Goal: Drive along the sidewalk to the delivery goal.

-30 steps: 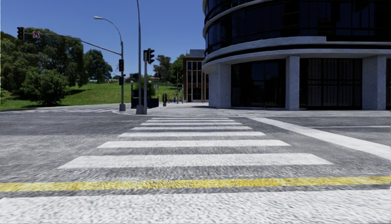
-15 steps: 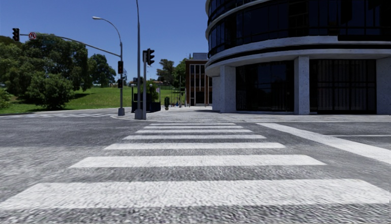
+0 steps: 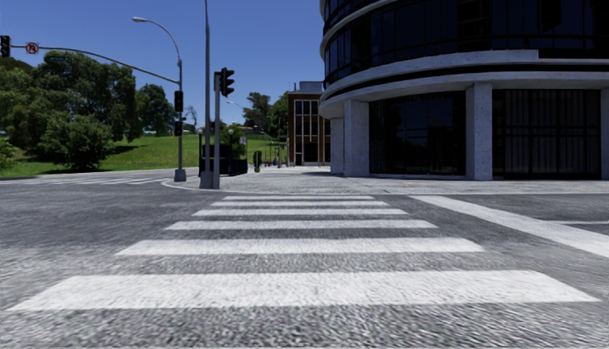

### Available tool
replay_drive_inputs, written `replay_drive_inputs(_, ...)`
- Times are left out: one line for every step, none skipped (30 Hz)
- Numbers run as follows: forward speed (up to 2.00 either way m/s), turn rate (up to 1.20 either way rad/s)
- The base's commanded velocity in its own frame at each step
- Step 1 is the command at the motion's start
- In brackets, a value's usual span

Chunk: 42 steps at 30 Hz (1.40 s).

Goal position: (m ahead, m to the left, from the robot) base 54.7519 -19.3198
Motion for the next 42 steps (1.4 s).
replay_drive_inputs(1.65, 0.0)
replay_drive_inputs(1.65, 0.0)
replay_drive_inputs(1.65, 0.0)
replay_drive_inputs(1.65, 0.0)
replay_drive_inputs(1.65, 0.0)
replay_drive_inputs(1.65, 0.0)
replay_drive_inputs(1.65, 0.0)
replay_drive_inputs(1.65, 0.0)
replay_drive_inputs(1.65, 0.0)
replay_drive_inputs(1.65, 0.0)
replay_drive_inputs(1.65, 0.0)
replay_drive_inputs(1.65, 0.0)
replay_drive_inputs(1.65, 0.0)
replay_drive_inputs(2.0, 0.0)
replay_drive_inputs(2.0, 0.0)
replay_drive_inputs(2.0, 0.0)
replay_drive_inputs(2.0, 0.0)
replay_drive_inputs(2.0, 0.0)
replay_drive_inputs(2.0, 0.0)
replay_drive_inputs(2.0, 0.0)
replay_drive_inputs(2.0, 0.0)
replay_drive_inputs(2.0, 0.0)
replay_drive_inputs(2.0, 0.0)
replay_drive_inputs(2.0, 0.0)
replay_drive_inputs(2.0, 0.0)
replay_drive_inputs(2.0, 0.0)
replay_drive_inputs(2.0, 0.0)
replay_drive_inputs(2.0, 0.0)
replay_drive_inputs(2.0, 0.0)
replay_drive_inputs(2.0, 0.0)
replay_drive_inputs(2.0, 0.0)
replay_drive_inputs(2.0, 0.0)
replay_drive_inputs(2.0, 0.0)
replay_drive_inputs(2.0, 0.0)
replay_drive_inputs(2.0, 0.0)
replay_drive_inputs(2.0, 0.02)
replay_drive_inputs(2.0, 0.1)
replay_drive_inputs(2.0, 0.16)
replay_drive_inputs(2.0, 0.21)
replay_drive_inputs(2.0, 0.3)
replay_drive_inputs(2.0, 0.3)
replay_drive_inputs(2.0, 0.32)
